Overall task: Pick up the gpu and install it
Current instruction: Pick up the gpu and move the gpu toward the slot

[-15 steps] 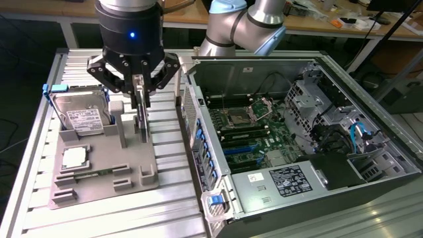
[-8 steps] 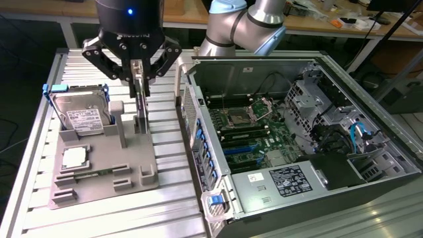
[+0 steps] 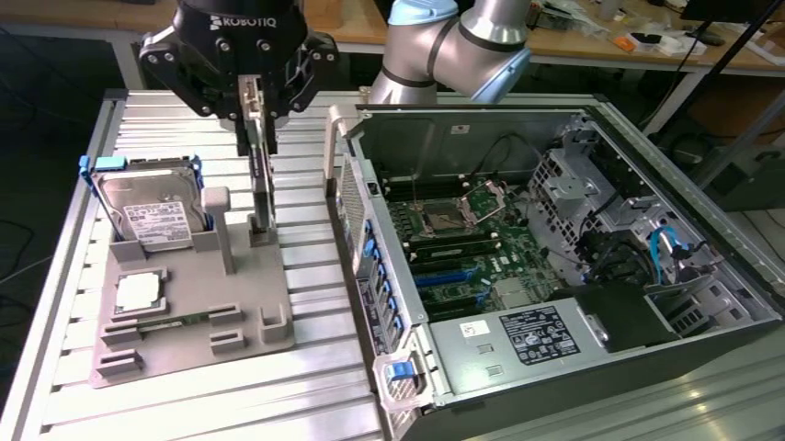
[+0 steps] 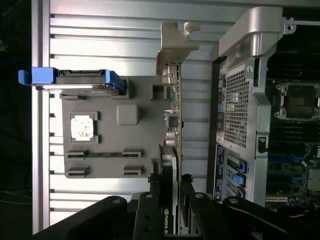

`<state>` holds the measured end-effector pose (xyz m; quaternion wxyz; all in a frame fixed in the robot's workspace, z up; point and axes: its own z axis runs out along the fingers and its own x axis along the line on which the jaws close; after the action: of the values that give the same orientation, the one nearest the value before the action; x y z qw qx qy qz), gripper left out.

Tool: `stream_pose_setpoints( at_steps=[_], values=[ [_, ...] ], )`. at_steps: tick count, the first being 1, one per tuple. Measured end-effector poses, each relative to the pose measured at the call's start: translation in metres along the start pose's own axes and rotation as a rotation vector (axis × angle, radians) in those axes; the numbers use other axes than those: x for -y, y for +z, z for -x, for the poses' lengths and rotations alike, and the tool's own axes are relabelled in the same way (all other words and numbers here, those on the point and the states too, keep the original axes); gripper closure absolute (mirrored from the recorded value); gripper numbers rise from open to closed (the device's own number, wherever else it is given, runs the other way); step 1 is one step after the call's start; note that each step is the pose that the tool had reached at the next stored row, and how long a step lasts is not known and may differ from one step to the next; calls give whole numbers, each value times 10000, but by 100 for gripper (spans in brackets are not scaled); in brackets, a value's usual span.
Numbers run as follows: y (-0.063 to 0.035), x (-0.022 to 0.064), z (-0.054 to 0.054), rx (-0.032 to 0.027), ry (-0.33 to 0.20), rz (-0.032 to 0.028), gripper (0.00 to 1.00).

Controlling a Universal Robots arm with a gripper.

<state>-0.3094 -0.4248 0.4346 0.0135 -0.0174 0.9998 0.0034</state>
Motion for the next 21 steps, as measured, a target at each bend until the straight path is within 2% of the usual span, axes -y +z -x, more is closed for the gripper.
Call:
stream_pose_setpoints(
  at_steps=[7, 12, 21],
  values=[
    [-3, 0, 27, 3, -2, -3, 73],
    [11, 9, 270, 4, -3, -2, 73],
    [31, 19, 554, 21, -2, -3, 73]
  ],
)
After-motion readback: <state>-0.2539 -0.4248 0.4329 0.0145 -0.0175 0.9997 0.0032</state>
